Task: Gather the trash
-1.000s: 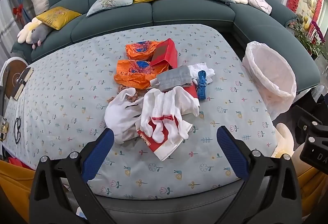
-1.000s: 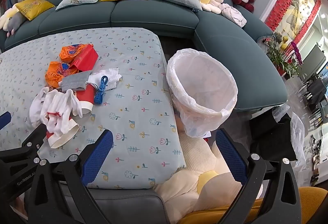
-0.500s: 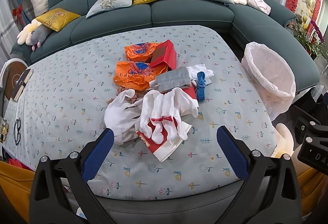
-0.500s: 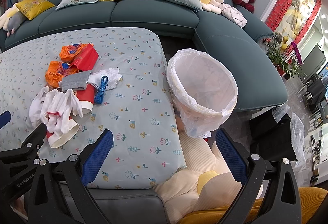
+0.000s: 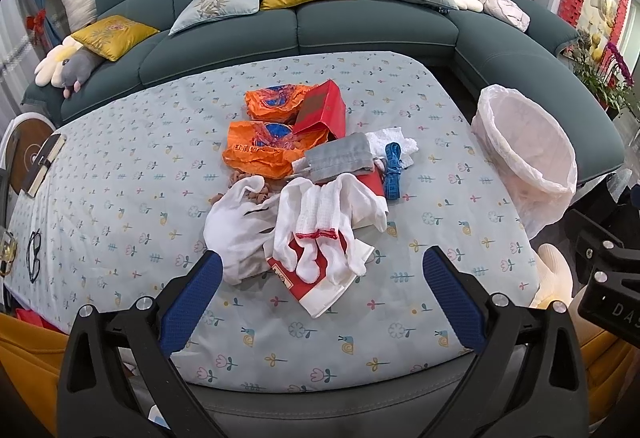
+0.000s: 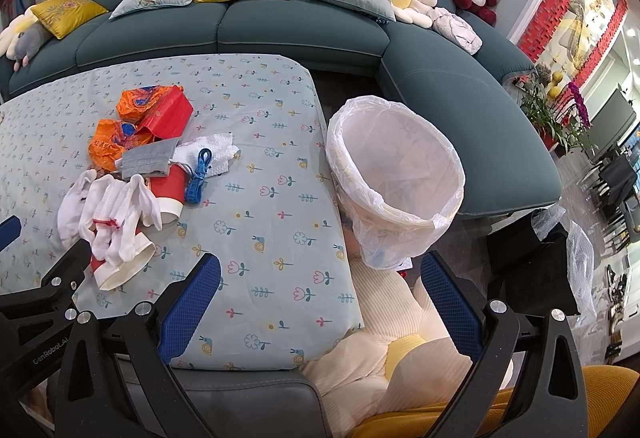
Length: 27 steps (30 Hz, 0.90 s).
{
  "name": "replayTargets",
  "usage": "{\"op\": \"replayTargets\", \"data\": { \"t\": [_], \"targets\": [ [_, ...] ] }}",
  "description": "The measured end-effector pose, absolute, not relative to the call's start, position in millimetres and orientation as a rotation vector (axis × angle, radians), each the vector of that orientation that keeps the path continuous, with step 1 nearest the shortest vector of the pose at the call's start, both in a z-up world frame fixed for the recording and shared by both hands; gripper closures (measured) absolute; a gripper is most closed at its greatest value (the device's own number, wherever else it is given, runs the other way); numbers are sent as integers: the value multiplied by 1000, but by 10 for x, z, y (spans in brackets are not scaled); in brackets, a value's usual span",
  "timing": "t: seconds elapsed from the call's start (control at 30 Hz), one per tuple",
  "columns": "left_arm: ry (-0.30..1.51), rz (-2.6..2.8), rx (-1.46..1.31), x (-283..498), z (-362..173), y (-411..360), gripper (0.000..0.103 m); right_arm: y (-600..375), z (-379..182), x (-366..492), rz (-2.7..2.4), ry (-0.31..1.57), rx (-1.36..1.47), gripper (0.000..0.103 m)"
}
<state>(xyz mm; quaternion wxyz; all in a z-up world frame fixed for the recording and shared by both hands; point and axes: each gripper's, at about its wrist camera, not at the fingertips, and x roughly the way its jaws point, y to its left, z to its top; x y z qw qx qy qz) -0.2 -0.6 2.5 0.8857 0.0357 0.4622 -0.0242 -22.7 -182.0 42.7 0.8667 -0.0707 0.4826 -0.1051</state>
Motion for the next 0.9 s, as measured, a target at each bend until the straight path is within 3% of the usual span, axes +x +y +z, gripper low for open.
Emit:
{"op": "replayTargets", "data": {
  "t": [0.9],
  "targets": [
    [944, -53, 70, 0, 56, -38, 8, -1823, 424, -239, -220, 1010, -149, 7]
  ]
}}
